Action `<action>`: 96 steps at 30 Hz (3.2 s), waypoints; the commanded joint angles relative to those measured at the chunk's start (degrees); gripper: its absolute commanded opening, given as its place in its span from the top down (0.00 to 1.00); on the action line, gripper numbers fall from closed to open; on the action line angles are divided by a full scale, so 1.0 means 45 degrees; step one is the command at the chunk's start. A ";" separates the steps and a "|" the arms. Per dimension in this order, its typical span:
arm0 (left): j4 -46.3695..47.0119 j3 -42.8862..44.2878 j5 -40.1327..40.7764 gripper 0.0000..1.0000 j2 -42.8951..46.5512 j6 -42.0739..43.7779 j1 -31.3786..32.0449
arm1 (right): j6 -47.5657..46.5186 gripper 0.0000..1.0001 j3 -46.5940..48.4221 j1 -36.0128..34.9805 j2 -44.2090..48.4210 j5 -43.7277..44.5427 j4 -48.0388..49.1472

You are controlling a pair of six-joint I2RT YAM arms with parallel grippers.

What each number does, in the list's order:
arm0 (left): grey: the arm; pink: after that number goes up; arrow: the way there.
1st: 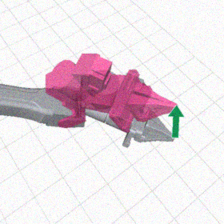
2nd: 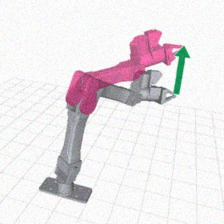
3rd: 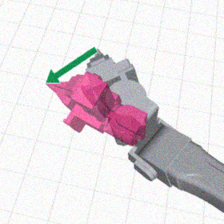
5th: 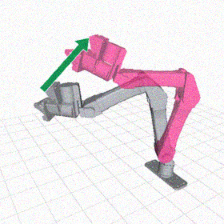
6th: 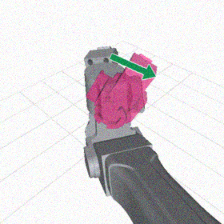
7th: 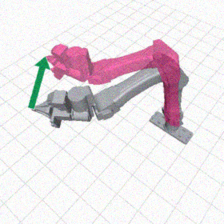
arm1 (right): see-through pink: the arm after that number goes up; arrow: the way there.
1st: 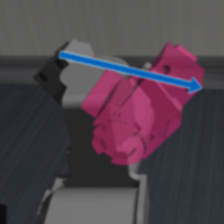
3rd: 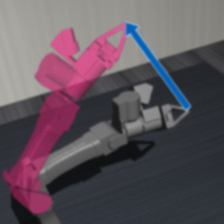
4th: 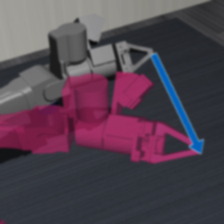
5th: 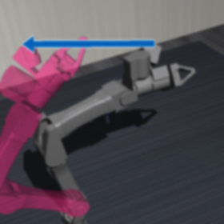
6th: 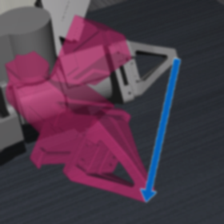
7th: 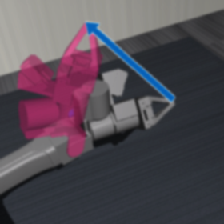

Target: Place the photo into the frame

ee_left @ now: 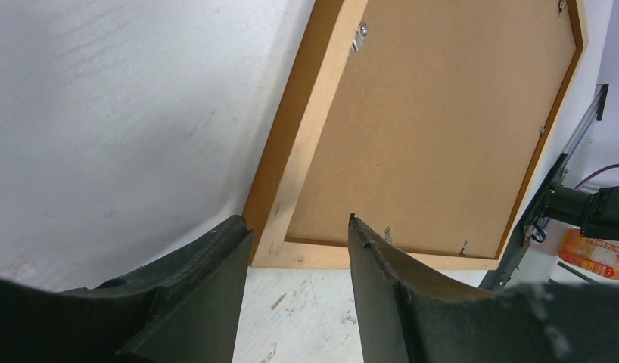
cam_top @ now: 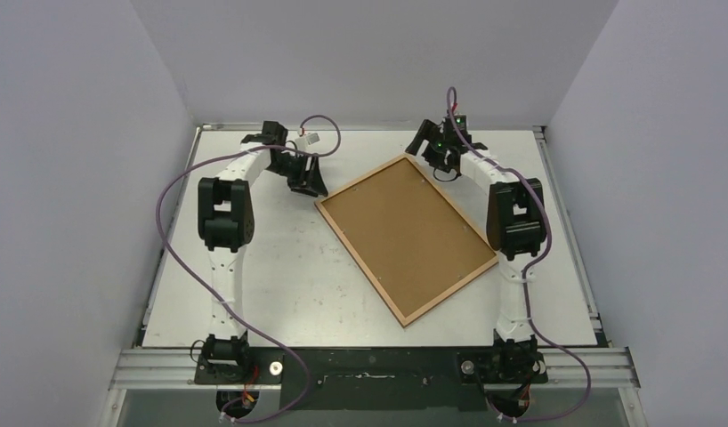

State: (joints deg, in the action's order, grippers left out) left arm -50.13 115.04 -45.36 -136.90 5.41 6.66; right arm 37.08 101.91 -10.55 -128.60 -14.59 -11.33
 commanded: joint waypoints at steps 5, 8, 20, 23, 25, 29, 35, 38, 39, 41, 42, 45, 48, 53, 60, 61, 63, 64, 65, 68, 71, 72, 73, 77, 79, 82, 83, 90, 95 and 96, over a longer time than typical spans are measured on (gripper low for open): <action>0.1244 0.0239 -0.0979 0.52 -0.0052 -0.0846 0.0169 | 0.0309 0.10 0.1027 -0.0115 -0.0788 -0.0486 0.0110; 0.1293 -0.0113 -0.1013 0.54 0.0118 -0.0723 0.0214 | 0.0213 0.10 0.0407 -0.0002 0.0391 0.1098 -0.0707; 0.1385 -0.1385 -0.0652 0.63 0.0525 -0.0113 0.0317 | 0.1712 0.10 -0.7980 0.0624 0.9694 0.5430 -0.4704; 0.1506 -0.1655 -0.0616 0.63 0.0683 -0.0104 0.0296 | 0.2163 0.10 -0.9489 0.0663 1.1175 0.5740 -0.5960; 0.1557 -0.1831 -0.0533 0.63 0.0775 -0.0072 0.0299 | 0.2612 0.10 -1.0416 0.0658 1.2052 0.5574 -0.6438; 0.1684 -0.2152 -0.0434 0.65 0.0945 -0.0067 0.0274 | 0.3335 0.10 -1.2306 0.0674 1.3116 0.5023 -0.6183; 0.1550 -0.2701 -0.0183 0.68 0.1303 0.0278 0.0250 | 0.3984 0.10 -1.3620 0.0706 1.3237 0.4590 -0.5476; 0.1499 -0.3188 -0.0176 0.69 0.1605 0.0491 0.0175 | 0.4116 0.10 -1.4180 0.0773 1.3490 0.4248 -0.4335; 0.1468 -0.3388 -0.0183 0.70 0.1703 0.0585 0.0132 | 0.4047 0.10 -1.4295 0.0858 1.3390 0.4008 -0.3868; 0.1438 -0.3811 -0.0160 0.70 0.1927 0.0770 0.0069 | 0.3754 0.10 -1.4275 0.1055 1.2840 0.3535 -0.3108; 0.1392 -0.4037 -0.0159 0.70 0.2044 0.0873 0.0040 | 0.3603 0.10 -1.4132 0.1072 1.2486 0.3391 -0.2853; 0.1268 -0.4902 -0.0164 0.71 0.2434 0.1188 0.0023 | 0.3105 0.10 -1.3426 0.1157 1.1530 0.3035 -0.2152; 0.1062 -0.5695 -0.0232 0.71 0.2861 0.1533 0.0007 | 0.2694 0.10 -1.2722 0.1254 1.0850 0.2754 -0.1654; 0.0340 -0.7006 -0.0365 0.72 0.3774 0.2347 -0.0066 | 0.2090 0.10 -1.1600 0.1514 0.9582 0.1954 -0.1028; -0.0866 -0.8925 -0.0741 0.71 0.5287 0.3629 -0.0092 | 0.1723 0.10 -1.0188 0.1582 0.7816 0.1008 -0.0405; -0.1108 -0.9079 -0.0771 0.71 0.5535 0.3818 -0.0102 | 0.1662 0.10 -0.9893 0.1579 0.7664 0.1105 -0.0574; -0.1601 -0.9282 -0.0825 0.69 0.5864 0.4178 -0.0190 | 0.1583 0.10 -0.9330 0.1572 0.7606 0.1575 -0.1115; -0.1823 -0.9310 -0.0860 0.66 0.5976 0.4344 -0.0290 | 0.1582 0.10 -0.9133 0.1531 0.7733 0.1850 -0.1351; -0.2045 -0.9270 -0.0899 0.63 0.6046 0.4437 -0.0420 | 0.1613 0.10 -0.9038 0.1453 0.7910 0.2067 -0.1508; -0.2949 -0.8528 -0.1221 0.54 0.5980 0.4833 -0.0932 | 0.1763 0.10 -0.8959 0.0958 0.8581 0.2559 -0.1737; -0.3641 -0.7638 -0.1695 0.53 0.5752 0.4946 -0.1375 | 0.2081 0.10 -0.8955 0.0144 0.9159 0.2743 -0.1771; -0.3638 -0.7409 -0.1789 0.52 0.5654 0.4864 -0.1415 | 0.2310 0.10 -0.8979 -0.0246 0.9267 0.2657 -0.1626; -0.3412 -0.7265 -0.1815 0.52 0.5549 0.4661 -0.1407 | 0.2564 0.10 -0.9048 -0.0639 0.9295 0.2498 -0.1418; -0.1378 -0.7321 -0.1737 0.57 0.4985 0.2884 -0.1774 | 0.4077 0.10 -0.9614 -0.2637 0.8831 0.1576 0.0475; -0.0582 -0.7388 -0.1897 0.61 0.4629 0.1988 -0.1729 | 0.4685 0.10 -0.9595 -0.3615 0.8137 0.1358 0.1510; 0.0223 -0.7579 -0.1966 0.64 0.4328 0.1272 -0.1582 | 0.5461 0.10 -0.9170 -0.4875 0.6992 0.1284 0.2795; 0.0456 -0.7695 -0.1869 0.64 0.4324 0.1168 -0.1577 | 0.5694 0.10 -0.8948 -0.5312 0.6582 0.1247 0.3139; 0.1662 -0.8567 -0.1250 0.70 0.4182 0.0440 -0.0932 | 0.7005 0.10 -0.7323 -0.6692 0.4125 0.0483 0.4747; 0.2030 -0.8886 -0.1012 0.74 0.4124 0.0320 -0.0932 | 0.7013 0.10 -0.6231 -0.7073 0.3122 0.0256 0.4812; 0.2088 -0.8912 -0.0959 0.75 0.4103 0.0309 -0.0932 | 0.7067 0.10 -0.6105 -0.7103 0.2966 0.0196 0.4873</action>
State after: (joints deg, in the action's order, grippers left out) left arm -44.47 75.11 -50.13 -118.10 7.84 2.83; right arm 67.11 70.61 -41.71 -113.16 -12.38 6.44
